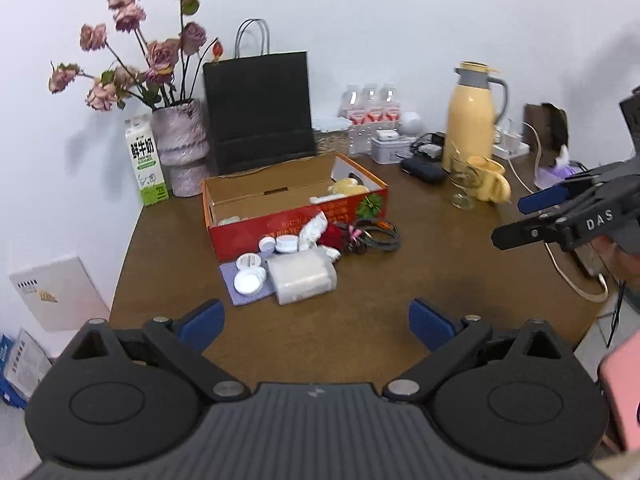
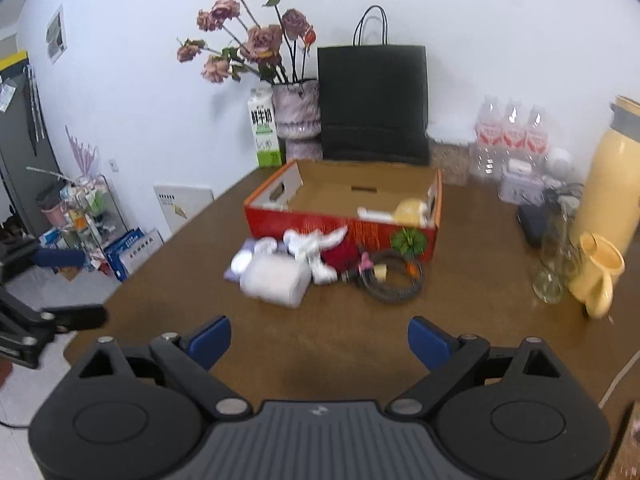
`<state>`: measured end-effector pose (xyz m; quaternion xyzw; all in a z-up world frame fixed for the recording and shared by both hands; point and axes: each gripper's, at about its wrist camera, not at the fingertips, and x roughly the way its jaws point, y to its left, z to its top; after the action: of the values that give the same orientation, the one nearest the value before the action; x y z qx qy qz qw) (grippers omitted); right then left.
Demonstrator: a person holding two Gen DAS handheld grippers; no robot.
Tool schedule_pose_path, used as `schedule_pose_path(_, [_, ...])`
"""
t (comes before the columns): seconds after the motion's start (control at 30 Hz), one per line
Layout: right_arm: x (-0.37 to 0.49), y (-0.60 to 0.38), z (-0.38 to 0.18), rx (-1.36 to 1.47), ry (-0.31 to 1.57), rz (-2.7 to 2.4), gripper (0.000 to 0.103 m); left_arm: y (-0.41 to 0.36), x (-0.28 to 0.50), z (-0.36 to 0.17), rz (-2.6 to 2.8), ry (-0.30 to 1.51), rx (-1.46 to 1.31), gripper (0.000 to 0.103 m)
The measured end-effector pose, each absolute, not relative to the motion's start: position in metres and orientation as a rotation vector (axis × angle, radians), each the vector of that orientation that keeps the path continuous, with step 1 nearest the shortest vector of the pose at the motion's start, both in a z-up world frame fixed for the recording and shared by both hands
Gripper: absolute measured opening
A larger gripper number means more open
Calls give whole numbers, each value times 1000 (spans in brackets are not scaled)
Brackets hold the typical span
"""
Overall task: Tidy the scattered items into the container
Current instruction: 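Move both tools back toward the remaining items on the table, then grasp the black cable with the right tool while the left tool grasps the white plastic container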
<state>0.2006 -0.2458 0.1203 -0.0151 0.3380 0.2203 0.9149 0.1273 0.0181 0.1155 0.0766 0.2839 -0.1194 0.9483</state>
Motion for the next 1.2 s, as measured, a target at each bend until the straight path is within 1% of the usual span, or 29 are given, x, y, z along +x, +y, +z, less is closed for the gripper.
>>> schedule_pose_path(0.1, [176,-248,99,-17,695,446,98,17,106,97,-261,577,170,103])
schedule_pose_path(0.17, [159,-246,81,-14,664,450,98,17,100,74,-270,599,154,103])
schedule_pose_path(0.23, [138,-241,61,-33,577,429,98,18,101,47,-309,669,133,103])
schedule_pose_path(0.33, [120,-231,32,-82,523,405,98,29,115,18,-258,759,21,103])
schedule_pose_path(0.43, [121,-227,16,-104,542,378,98,39,132,8,-247,816,-58,103])
schedule_pose_path(0.6, [147,-235,7,-84,581,326,98,30,165,11,-234,774,-18,103])
schedule_pose_path(0.67, [163,-241,3,-52,593,301,96,18,183,10,-232,744,-4,103])
schedule_pose_path(0.7, [172,-242,1,-42,602,297,92,12,196,9,-224,720,14,103])
schedule_pose_path(0.73, [182,-242,0,-35,616,294,86,5,209,8,-185,682,44,103])
schedule_pose_path(0.77, [193,-243,0,-31,626,291,82,-3,223,6,-133,644,80,103])
schedule_pose_path(0.8, [204,-242,-1,-29,630,285,75,-9,235,4,-106,620,110,103])
schedule_pose_path(0.83, [215,-242,-2,-30,631,277,71,-15,251,3,-88,597,130,103])
schedule_pose_path(0.87, [226,-240,-2,-34,625,274,69,-18,262,2,-81,590,129,103])
schedule_pose_path(0.9, [236,-239,-2,-40,616,269,68,-21,275,2,-77,592,118,103])
schedule_pose_path(1.03, [280,-235,-2,-31,588,274,68,-33,313,-5,-76,592,110,103])
schedule_pose_path(1.2, [343,-223,-8,-2,610,335,68,-35,337,-18,-58,608,119,103])
